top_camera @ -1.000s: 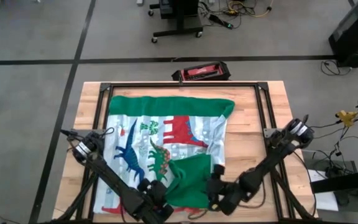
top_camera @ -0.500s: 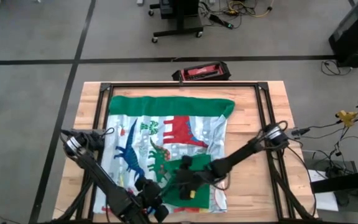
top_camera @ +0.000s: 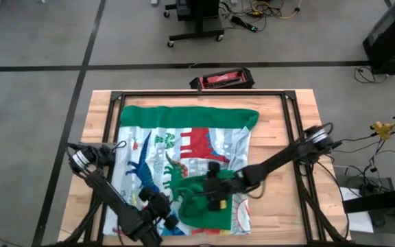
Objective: Roll towel
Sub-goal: Fold the multi-color dinosaur print towel
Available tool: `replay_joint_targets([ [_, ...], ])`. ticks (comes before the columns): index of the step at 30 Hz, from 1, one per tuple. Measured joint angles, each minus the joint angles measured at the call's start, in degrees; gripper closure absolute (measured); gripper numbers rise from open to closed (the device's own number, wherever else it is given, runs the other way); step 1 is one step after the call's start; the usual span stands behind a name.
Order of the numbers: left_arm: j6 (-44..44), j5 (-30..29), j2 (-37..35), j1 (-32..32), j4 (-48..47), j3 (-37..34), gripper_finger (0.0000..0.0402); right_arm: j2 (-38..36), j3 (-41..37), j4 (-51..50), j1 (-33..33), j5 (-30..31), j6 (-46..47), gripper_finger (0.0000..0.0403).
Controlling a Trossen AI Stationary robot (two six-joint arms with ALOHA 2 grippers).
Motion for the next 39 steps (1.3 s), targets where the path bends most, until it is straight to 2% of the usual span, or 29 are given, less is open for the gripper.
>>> replay_joint_targets([
  [5,4.58,4.45,-3.92,6.13,-0.74,-7.60,0.0324,-10.08,-7.21,0.15,-1.70,-0.16,-6.41,0.0203],
  [10,10.63,4.01,-13.01,10.68,-1.00,-13.88,0.0324,-15.43,-10.65,-1.04,-4.85,0.45,-9.11,0.0204],
  [15,13.96,0.34,-21.97,10.67,0.85,-15.77,0.0324,-17.06,-11.09,-1.68,-3.93,0.12,-7.93,0.0204],
  [20,20.26,-7.57,-24.19,9.27,11.39,-16.38,0.0324,-15.80,-11.09,-0.23,1.51,0.28,-5.66,0.0204],
  [23,26.16,-7.58,-22.52,9.31,19.57,-16.36,0.0324,-13.62,-11.15,0.62,5.42,2.53,-4.80,0.0204],
  [26,34.62,-6.68,-19.00,9.00,29.75,-16.39,0.0324,-10.18,-11.16,1.87,11.75,7.72,-4.06,0.0204],
  [29,38.34,-5.31,-16.32,8.65,34.61,-15.96,0.0324,-6.51,-10.32,2.07,17.90,10.66,2.20,0.0204],
  [35,28.98,-4.57,-15.34,6.10,34.48,-14.81,0.0324,-2.70,-1.94,-5.63,28.11,16.72,23.65,0.0204],
  [39,24.56,-5.44,-14.68,3.24,36.58,-14.73,0.0324,1.32,4.61,-11.49,32.31,21.38,31.22,0.0204],
])
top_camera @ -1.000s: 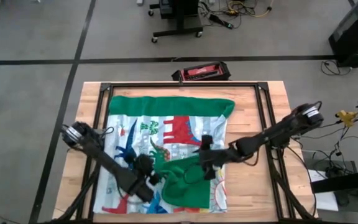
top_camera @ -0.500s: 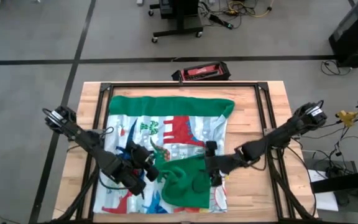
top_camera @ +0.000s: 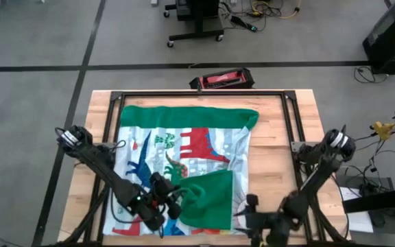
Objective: Roll towel
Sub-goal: Fold the multi-color dinosaur print towel
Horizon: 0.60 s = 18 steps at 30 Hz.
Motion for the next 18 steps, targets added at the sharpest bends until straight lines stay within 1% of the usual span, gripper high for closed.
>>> replay_joint_targets([
  [5,-3.65,-0.55,3.23,-3.21,2.27,0.17,0.0324,8.69,9.48,-4.66,2.36,0.91,1.64,0.0204],
  [10,-6.71,-0.55,7.48,-4.54,2.64,1.48,0.0324,16.36,19.72,-13.82,3.32,3.31,4.89,0.0204],
  [14,-6.85,-0.47,9.31,-4.62,2.54,2.45,0.0324,21.50,27.33,-26.31,3.93,4.39,12.18,0.0204],
  [16,-5.84,0.06,9.46,-4.60,2.45,2.75,0.0324,23.73,29.93,-30.14,3.77,4.56,15.41,0.0204],
  [18,-3.18,0.61,9.46,-4.60,2.36,3.07,0.0324,25.84,31.44,-31.53,3.51,4.65,17.25,0.0204],
])
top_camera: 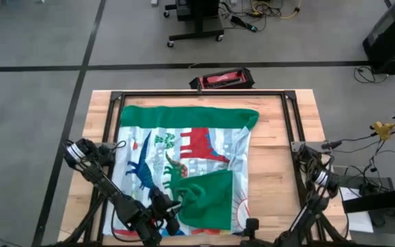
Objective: Roll towel
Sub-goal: Fold the multi-color dinosaur print towel
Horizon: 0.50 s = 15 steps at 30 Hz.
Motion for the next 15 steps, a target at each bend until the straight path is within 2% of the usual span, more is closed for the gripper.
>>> replay_joint_targets([
  [4,3.39,0.31,-0.32,-0.09,-1.76,0.16,0.0324,3.48,1.98,-0.12,-0.82,0.00,1.86,0.0204],
  [9,2.77,3.04,-0.57,-0.02,-7.66,0.16,0.0324,4.26,3.07,-7.31,-2.50,1.67,13.46,0.0204],
  [12,0.95,2.97,-0.57,-0.02,-9.41,0.16,0.0324,3.92,3.27,-11.24,-2.62,2.16,14.65,0.0204],
  [15,0.70,2.98,-0.57,0.04,-9.15,0.16,0.0324,3.88,3.27,-9.38,-3.05,1.30,10.79,0.0204],
])
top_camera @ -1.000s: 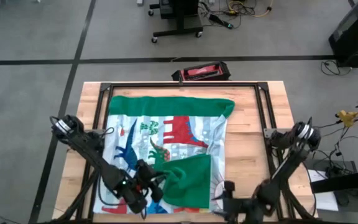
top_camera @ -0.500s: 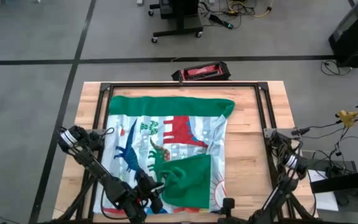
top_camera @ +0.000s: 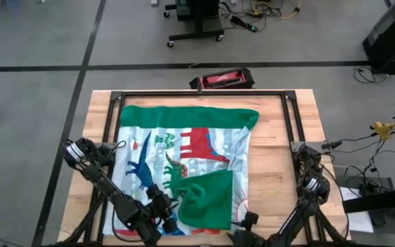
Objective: Roll towel
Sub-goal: Fold the multi-color dinosaur print towel
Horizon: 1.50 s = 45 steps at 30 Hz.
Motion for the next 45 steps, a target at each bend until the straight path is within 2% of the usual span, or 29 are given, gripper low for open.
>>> replay_joint_targets([
  [3,-0.06,0.30,0.00,0.02,-0.41,0.00,0.0324,0.00,0.00,2.21,-0.41,0.43,-3.77,0.0204],
  [6,0.03,0.32,0.00,0.02,-0.63,0.00,0.0324,0.00,0.00,1.59,-0.33,1.23,-3.65,0.0204],
  [11,-0.06,-0.15,0.17,0.03,-5.01,-0.55,0.0324,0.22,0.00,2.66,-0.41,1.51,-6.75,0.0204],
  [16,-3.77,-5.52,0.55,0.79,-6.83,-3.08,0.0324,1.27,-1.47,1.98,-1.11,1.95,-8.24,0.0204],
  [21,-2.98,-3.62,0.44,2.95,-7.64,-5.51,0.0324,1.23,-2.34,0.86,-3.24,2.11,-7.87,0.0204],
  [26,-1.06,-1.38,0.44,5.09,-7.10,-6.04,0.0324,0.68,-2.34,-2.35,-3.65,0.38,-4.82,0.0204],
  [29,-0.77,0.01,0.44,5.20,-6.90,-6.05,0.0324,0.68,-2.43,-7.16,-3.45,-1.83,0.28,0.0204],
  [33,-0.79,0.66,0.44,4.96,-6.79,-6.05,0.0324,0.66,-2.44,-13.17,-2.47,-3.86,7.28,0.0204],
  [38,-1.54,0.74,0.50,4.87,-6.35,-6.12,0.0324,0.52,-1.09,-16.18,-0.66,-4.24,10.25,0.0204],
  [41,-1.55,0.84,0.52,4.87,-4.25,-7.18,0.0324,0.46,-1.59,-17.07,-0.19,-5.04,11.22,0.0205],
  [45,-1.60,2.02,0.57,4.80,-0.23,-9.66,0.0324,0.42,-1.75,-20.86,0.84,-4.80,17.16,0.0218],
])
